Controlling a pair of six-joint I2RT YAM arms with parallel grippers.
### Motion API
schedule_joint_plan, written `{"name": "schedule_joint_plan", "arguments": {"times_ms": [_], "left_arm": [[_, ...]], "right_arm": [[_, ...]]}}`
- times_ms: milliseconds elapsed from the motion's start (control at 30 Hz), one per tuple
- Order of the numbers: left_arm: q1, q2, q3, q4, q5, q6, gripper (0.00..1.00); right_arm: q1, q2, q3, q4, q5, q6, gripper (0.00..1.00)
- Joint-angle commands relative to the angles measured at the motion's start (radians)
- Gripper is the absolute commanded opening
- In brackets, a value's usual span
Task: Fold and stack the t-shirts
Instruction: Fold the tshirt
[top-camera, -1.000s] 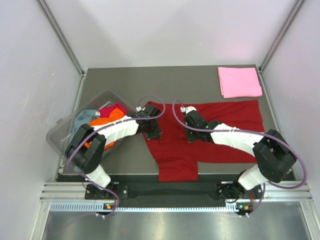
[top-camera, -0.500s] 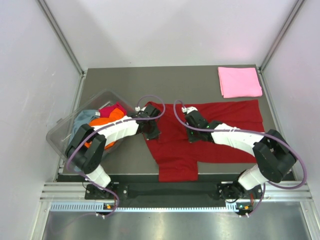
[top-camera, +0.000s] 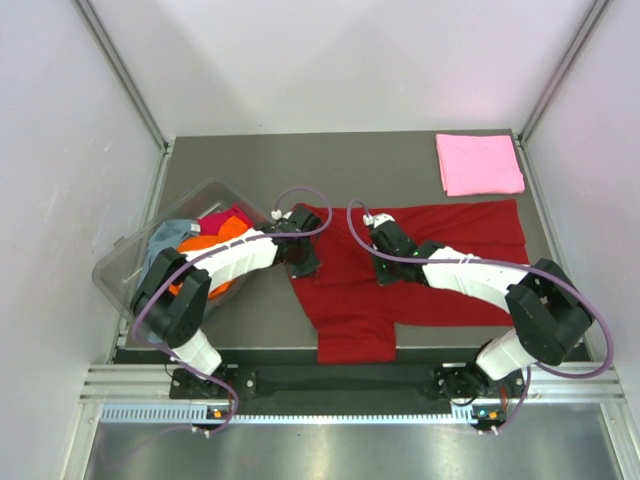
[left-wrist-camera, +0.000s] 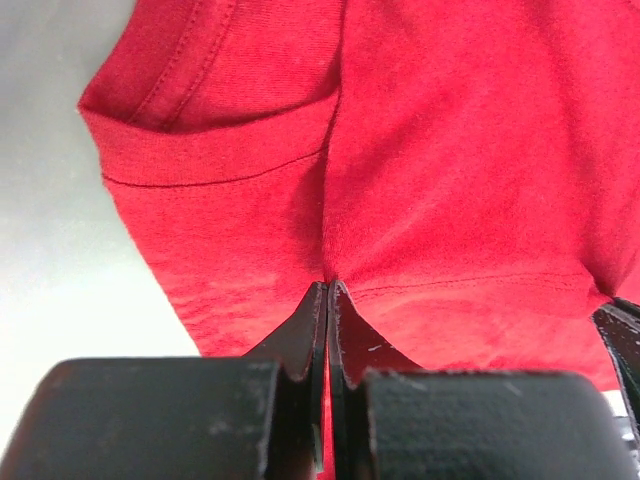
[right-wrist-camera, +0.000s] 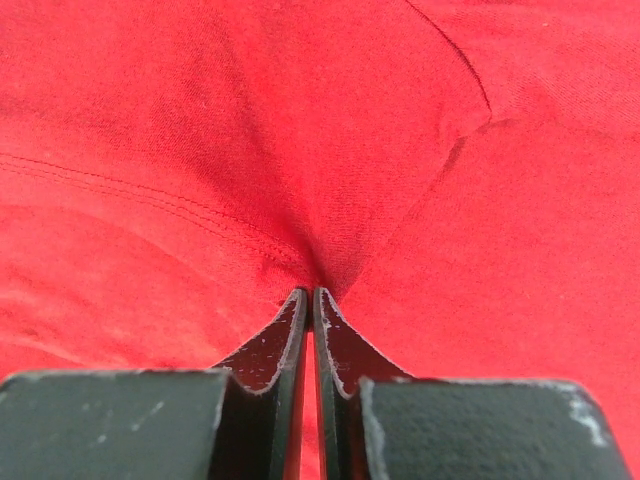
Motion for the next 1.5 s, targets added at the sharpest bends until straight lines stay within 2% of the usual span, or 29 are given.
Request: {"name": "schedule_joint_plan", "arguments": {"times_ms": [0,133,467,500,567,633,800,1000,1067,1267,1467], "left_arm": [[-0.004,-0.020,0.008,-0.032,-0.033,0.016,0.00],[-0.006,-0.012,0.035,-0.062,-0.064,0.030,0.00],[-0.018,-0.018,0.012,-0.054,-0.030,0.031,0.00],[-0.021,-0.018,0.009,-0.055,-0.029,0.027,0.01],[-0.032,-0.017,0.012,-0.062,-0.027,0.028,0.11],[-0.042,-0.012,0.034,-0.100,-0.050,0.057,0.16],[-0.020,-0.024,0.155,-0.183,-0.104,0.132,0.19],[0.129,0.006,0.274,-0.099,0.009,0.241,0.19],[0.152,0.057,0.338,-0.054,0.037,0.269,0.18],[0.180,0.258,0.575,-0.057,0.045,0.346,0.16],[0.192,0.386,0.682,-0.017,0.016,0.361,0.15]], "right_arm": [[-0.012,-0.030,0.018,-0.002,-0.019,-0.010,0.05],[-0.013,-0.025,0.018,0.003,-0.009,-0.009,0.05],[-0.010,-0.024,0.006,0.002,-0.009,-0.003,0.06],[-0.012,-0.028,0.008,0.002,-0.014,-0.001,0.07],[-0.012,-0.036,0.015,-0.006,-0.031,0.003,0.14],[-0.012,-0.047,0.028,-0.014,-0.066,0.007,0.22],[-0.012,-0.041,0.106,-0.086,-0.063,0.049,0.27],[-0.013,0.005,0.112,-0.008,-0.068,0.089,0.22],[-0.012,0.025,0.110,0.024,-0.088,0.091,0.19],[-0.012,0.097,0.074,0.087,-0.083,0.123,0.18],[-0.013,0.120,0.055,0.084,-0.078,0.142,0.17]]}}
